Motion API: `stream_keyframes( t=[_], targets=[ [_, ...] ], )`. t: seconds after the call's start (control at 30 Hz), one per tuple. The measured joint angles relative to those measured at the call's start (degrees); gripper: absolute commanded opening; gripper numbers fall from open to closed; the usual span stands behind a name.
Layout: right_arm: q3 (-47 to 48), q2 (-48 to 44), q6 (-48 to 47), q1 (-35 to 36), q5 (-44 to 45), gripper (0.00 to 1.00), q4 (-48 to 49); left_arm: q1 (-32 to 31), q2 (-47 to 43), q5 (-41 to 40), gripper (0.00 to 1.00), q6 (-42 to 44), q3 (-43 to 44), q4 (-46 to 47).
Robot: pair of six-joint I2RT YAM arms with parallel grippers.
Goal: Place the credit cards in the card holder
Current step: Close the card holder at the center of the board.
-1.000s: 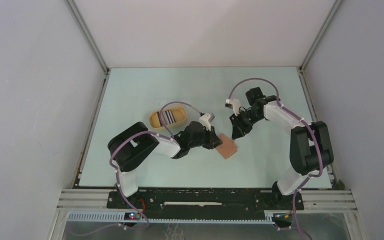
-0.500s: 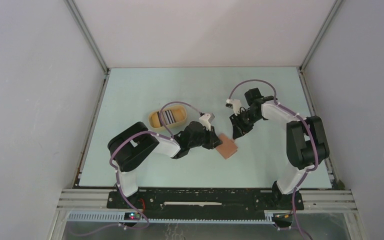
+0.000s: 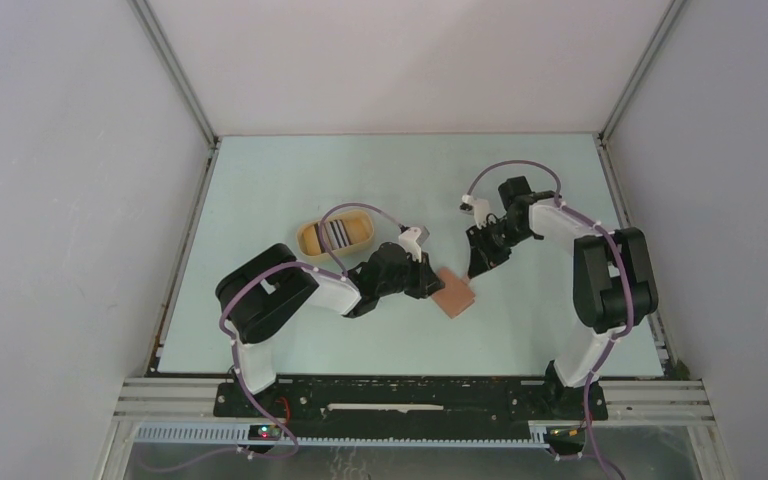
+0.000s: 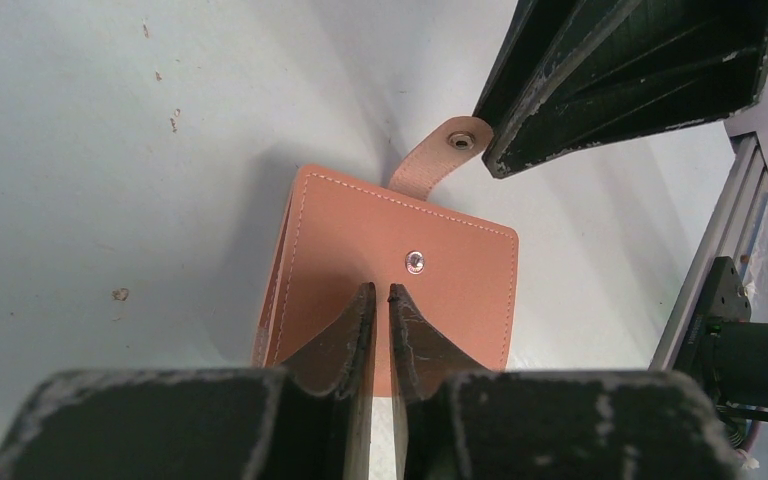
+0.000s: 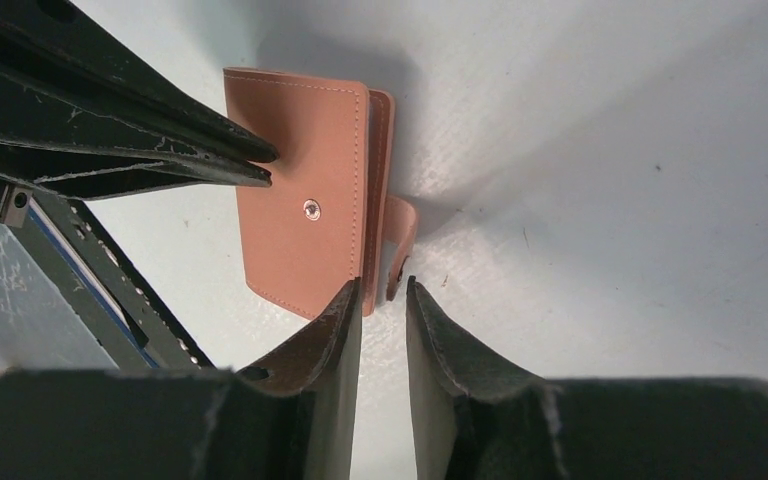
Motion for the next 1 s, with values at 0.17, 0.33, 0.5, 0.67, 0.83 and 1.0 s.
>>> stream_keyframes(
  t=[0.17, 0.33, 0.5, 0.67, 0.83, 1.0],
  targets=[
    [0.31, 0.72, 1.07, -1.29, -2.03, 0.29, 0.0, 0.0, 0.0, 0.0, 0.14, 0.0, 0.0, 0.0],
    [0.31, 1.9, 1.57, -1.64, -3.5, 0.22, -0.02, 0.0, 0.0, 0.0, 0.14, 0.0, 0.0, 0.0],
    [0.33, 2.51, 2.14, -1.66, -4.07, 0.24, -0.07, 0.0, 0.0, 0.0, 0.14, 0.0, 0.0, 0.0],
    [0.66, 2.51, 2.6, -2.19, -4.7, 0.26, -0.11, 0.0, 0.0, 0.0, 0.14, 0.0, 0.0, 0.0],
    [0.96, 2.51, 3.15, -2.78, -5.14, 0.25, 0.07, 0.0, 0.02, 0.0, 0.14, 0.0, 0.0, 0.0],
    [0.96, 2.54, 3.54, -3.04, -5.14, 0.2, 0.09, 0.0, 0.02, 0.0, 0.14, 0.0, 0.0, 0.0]
  ],
)
